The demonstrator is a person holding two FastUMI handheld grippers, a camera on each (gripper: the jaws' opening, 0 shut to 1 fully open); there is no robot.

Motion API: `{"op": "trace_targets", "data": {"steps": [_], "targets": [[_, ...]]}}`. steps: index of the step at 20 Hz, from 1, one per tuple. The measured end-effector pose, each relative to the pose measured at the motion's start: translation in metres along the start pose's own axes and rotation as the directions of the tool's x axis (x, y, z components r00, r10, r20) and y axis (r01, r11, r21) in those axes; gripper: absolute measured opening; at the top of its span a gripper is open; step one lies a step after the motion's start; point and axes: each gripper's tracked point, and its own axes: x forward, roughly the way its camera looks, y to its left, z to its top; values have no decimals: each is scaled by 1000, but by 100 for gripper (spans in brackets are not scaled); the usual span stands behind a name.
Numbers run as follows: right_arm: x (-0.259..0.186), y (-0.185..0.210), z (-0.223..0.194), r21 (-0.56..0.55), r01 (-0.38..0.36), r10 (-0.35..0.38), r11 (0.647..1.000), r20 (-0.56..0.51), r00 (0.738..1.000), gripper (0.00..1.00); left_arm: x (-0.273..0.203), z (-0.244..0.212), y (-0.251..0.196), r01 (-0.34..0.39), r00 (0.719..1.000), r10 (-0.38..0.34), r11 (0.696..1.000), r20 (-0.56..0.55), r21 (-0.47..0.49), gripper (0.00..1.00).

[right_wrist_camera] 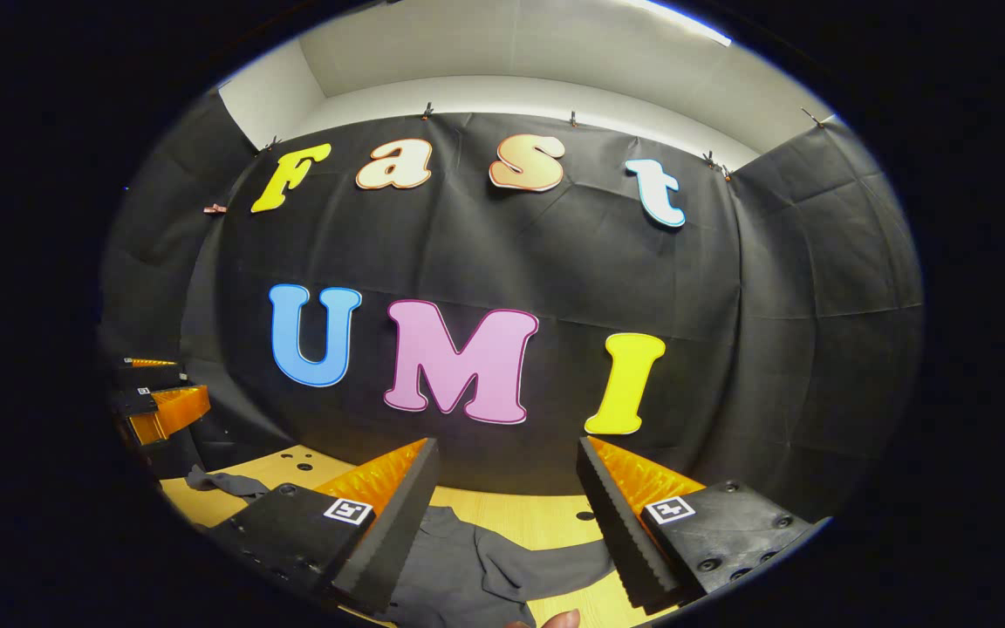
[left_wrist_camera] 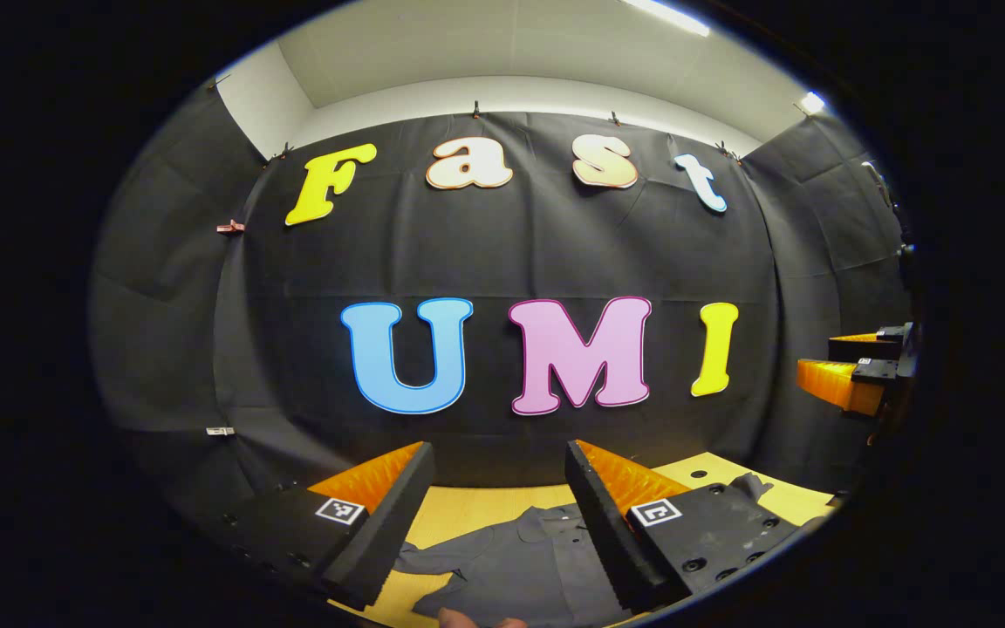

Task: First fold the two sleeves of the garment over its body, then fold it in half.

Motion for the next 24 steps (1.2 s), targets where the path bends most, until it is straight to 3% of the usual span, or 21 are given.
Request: {"op": "trace_targets", "data": {"steps": [5,12,16,24], "targets": [[18,-22,-10,5,15,-15,1000,-21,1000,100,8,-5,-14,4,1000,-4,1000,-8,-3,95],[69,-93,-58,-43,68,-72,997,-97,993,98,24,-12,-41,0,1000,0,1000,-20,-9,95],[98,-134,-98,-67,82,-91,994,-154,984,98,32,-17,-60,-5,999,4,1000,-39,-13,95],[153,-206,-219,-14,113,-112,993,-317,942,98,27,-33,-69,-108,990,106,994,-95,-19,95]]}}
